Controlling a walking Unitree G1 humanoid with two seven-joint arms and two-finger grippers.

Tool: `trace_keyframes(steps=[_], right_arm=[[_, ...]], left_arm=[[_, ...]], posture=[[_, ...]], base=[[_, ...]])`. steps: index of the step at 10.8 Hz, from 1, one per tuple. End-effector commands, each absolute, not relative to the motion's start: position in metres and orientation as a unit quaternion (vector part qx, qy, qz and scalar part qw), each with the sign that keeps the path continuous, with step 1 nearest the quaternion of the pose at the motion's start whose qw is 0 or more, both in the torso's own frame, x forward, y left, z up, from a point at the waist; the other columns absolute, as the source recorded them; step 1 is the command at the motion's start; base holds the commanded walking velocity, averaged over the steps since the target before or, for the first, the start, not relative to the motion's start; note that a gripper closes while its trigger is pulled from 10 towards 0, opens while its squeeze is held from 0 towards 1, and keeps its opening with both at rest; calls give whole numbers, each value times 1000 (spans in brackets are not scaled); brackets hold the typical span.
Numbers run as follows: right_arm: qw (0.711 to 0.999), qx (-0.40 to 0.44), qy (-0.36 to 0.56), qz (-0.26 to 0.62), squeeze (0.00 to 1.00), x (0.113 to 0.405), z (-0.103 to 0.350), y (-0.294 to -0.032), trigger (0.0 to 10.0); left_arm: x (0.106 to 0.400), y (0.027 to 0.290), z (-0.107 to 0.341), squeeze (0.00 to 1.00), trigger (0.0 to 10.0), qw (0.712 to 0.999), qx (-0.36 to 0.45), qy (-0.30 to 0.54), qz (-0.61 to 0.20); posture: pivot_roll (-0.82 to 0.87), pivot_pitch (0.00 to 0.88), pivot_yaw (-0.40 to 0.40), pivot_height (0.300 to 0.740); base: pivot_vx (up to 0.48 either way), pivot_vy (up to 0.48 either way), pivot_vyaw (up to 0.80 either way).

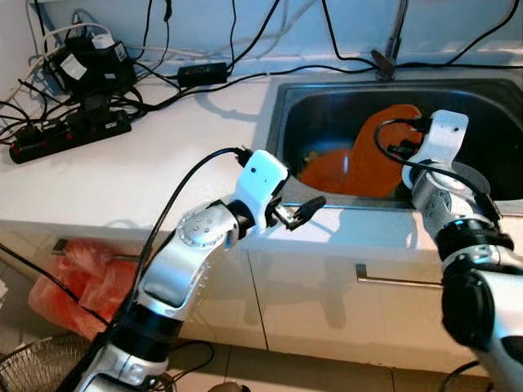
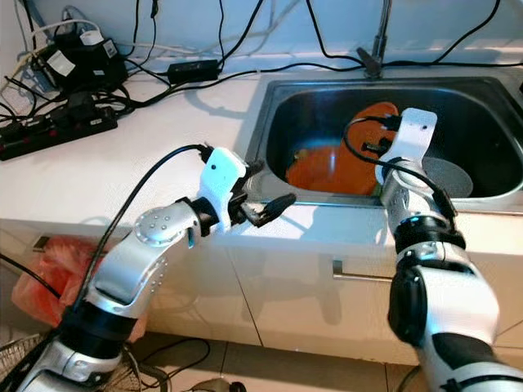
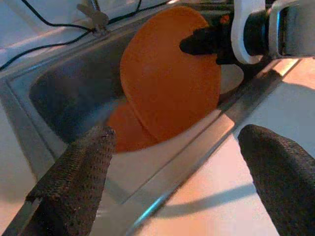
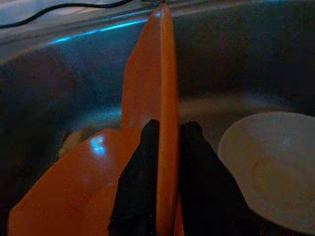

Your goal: Kitchen organization

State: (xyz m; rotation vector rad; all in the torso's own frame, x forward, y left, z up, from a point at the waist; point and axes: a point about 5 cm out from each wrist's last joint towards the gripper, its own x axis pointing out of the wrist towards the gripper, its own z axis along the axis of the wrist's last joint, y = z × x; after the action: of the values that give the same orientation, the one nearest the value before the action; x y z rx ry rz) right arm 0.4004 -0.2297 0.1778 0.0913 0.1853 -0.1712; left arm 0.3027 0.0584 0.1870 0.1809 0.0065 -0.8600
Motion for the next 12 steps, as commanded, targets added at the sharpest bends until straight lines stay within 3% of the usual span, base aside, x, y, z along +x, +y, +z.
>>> trace_keyframes(steps=[1, 3, 4, 5, 6, 7, 12], right_arm=[[994, 24, 81, -73, 0, 403, 185, -228, 0], [994, 6, 87, -58, 0, 404, 182, -226, 392], [994, 0, 89, -56, 0, 403, 181, -226, 235], [994, -20, 97, -49, 0, 403, 178, -224, 5843], [993, -25, 101, -51, 933, 402, 175, -224, 10000], [993, -25, 103, -51, 1000, 402, 174, -224, 10000], [993, -24, 110, -45, 1000, 400, 167, -221, 10000]], left_arm=[[299, 60, 188, 1000, 10000, 901, 89, 9, -424], [295, 63, 188, 973, 10000, 900, 94, 22, -425], [293, 64, 188, 867, 10000, 900, 94, 26, -425], [290, 66, 187, 608, 10000, 899, 94, 34, -426], [289, 66, 186, 561, 10000, 899, 94, 38, -425], [289, 66, 185, 522, 10000, 899, 93, 41, -426], [287, 70, 184, 404, 10000, 897, 101, 49, -427]], posture=[[143, 87, 124, 740], [163, 102, 126, 740], [167, 106, 125, 740], [169, 110, 120, 740], [171, 109, 119, 740], [172, 109, 120, 740], [184, 100, 122, 740]], base=[[0, 0, 0], [0, 0, 0], [0, 0, 0], [0, 0, 0], [0, 0, 0], [0, 0, 0], [0, 0, 0]])
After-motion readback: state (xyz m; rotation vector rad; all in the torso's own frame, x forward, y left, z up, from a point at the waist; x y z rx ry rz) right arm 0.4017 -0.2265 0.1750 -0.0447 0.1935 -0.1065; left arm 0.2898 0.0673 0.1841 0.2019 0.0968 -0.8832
